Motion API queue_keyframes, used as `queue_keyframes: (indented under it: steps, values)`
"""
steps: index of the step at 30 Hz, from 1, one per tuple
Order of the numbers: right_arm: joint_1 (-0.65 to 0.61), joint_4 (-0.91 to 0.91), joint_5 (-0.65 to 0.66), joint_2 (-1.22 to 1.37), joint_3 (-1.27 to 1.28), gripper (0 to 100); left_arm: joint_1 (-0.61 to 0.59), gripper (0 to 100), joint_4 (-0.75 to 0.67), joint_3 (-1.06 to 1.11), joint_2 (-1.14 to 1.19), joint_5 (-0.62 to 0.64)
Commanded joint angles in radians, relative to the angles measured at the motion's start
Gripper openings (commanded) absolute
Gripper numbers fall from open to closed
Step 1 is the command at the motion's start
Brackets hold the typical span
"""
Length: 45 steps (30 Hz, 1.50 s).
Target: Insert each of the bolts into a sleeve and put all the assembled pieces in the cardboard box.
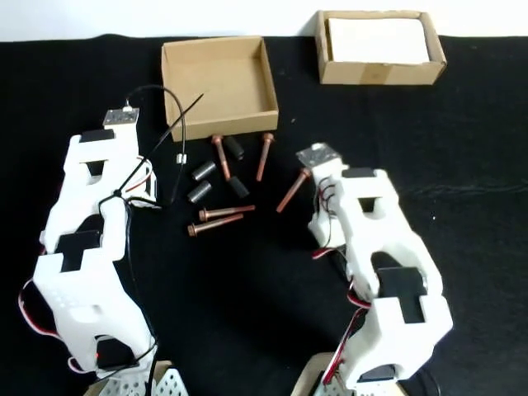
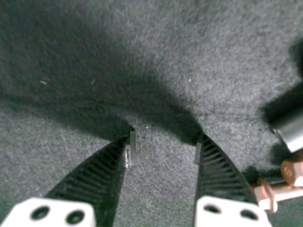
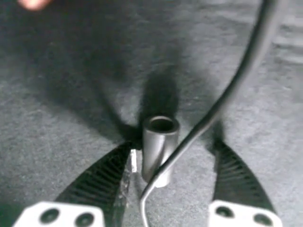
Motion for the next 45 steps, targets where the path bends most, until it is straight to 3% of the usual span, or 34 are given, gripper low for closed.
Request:
queue_keyframes:
  steps: [1,7,12,19,23,26,35,41,45]
  values:
    - [-0.005,0.002,0.002,0.024,-0.012,0.5,0.015,21,-0.003,-0.007,-0.015,-0.008]
    - [0.008,0.002,-0.041,-0.025,-0.027,0.6,0.015,21,-0.003,-0.007,-0.015,-0.009]
    - [0.137,0.002,-0.103,-0.214,-0.024,0.6,0.047,21,0.034,-0.051,-0.042,-0.012]
    - [0.302,0.039,-0.098,-0.484,0.14,0.6,0.424,21,0.226,-0.36,-0.237,-0.014]
    - [0.406,0.035,-0.097,-0.604,0.263,0.7,0.657,21,0.315,-0.575,-0.09,-0.055]
    - [0.446,-0.036,-0.101,-0.654,0.364,0.7,0.736,21,0.361,-0.78,0.119,-0.058]
    - [0.446,-0.262,-0.173,-0.674,0.611,0.7,0.811,21,0.493,-1.419,0.595,-0.057]
    - [0.446,-0.294,-0.172,-0.674,0.636,0.7,0.791,21,0.489,-1.472,0.754,-0.051]
    - [0.446,-0.294,-0.172,-0.674,0.636,0.7,0.727,21,0.42,-1.474,0.82,0.023]
